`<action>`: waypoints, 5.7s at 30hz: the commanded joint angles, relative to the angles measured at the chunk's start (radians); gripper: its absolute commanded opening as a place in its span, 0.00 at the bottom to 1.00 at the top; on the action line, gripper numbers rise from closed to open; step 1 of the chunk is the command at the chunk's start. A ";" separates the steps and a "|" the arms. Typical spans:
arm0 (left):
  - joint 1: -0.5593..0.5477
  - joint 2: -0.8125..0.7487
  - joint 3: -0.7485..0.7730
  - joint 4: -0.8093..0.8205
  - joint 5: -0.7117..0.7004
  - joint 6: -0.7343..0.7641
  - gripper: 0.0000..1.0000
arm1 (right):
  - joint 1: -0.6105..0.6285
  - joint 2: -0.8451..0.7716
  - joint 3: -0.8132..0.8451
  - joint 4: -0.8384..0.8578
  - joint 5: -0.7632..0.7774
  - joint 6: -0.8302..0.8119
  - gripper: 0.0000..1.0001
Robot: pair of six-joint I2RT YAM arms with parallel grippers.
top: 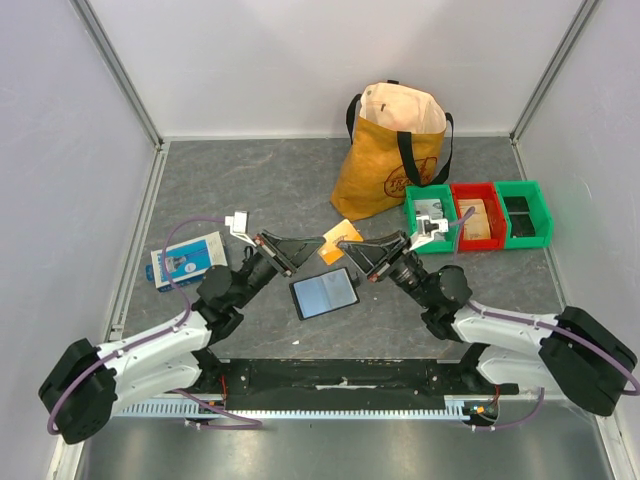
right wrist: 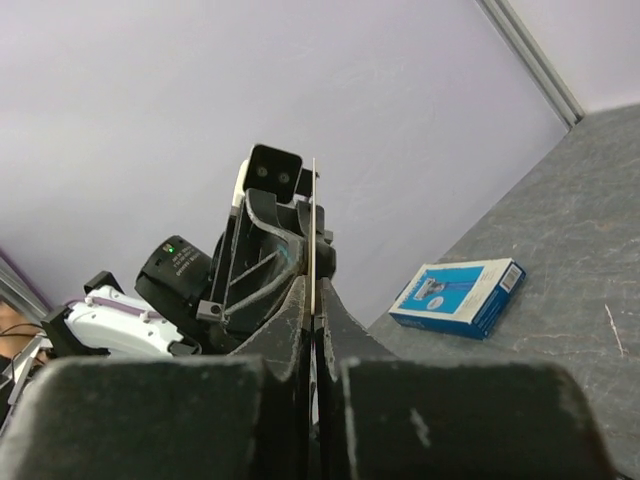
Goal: Take the credit cards out of the card holder
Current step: Remove the credit card from the card holder, then place the credit card in the storage box, then remove the credit card from the card holder.
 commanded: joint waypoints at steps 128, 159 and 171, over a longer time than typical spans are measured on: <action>0.064 0.244 0.219 -0.970 0.036 0.446 0.72 | -0.064 0.264 0.298 -1.072 -0.038 -0.292 0.54; 0.027 0.392 0.143 -0.958 0.016 0.420 0.35 | -0.025 0.269 0.347 -1.080 -0.103 -0.301 0.31; 0.026 0.258 0.079 -0.911 -0.010 0.348 0.34 | 0.043 0.337 0.382 -1.008 -0.196 -0.268 0.38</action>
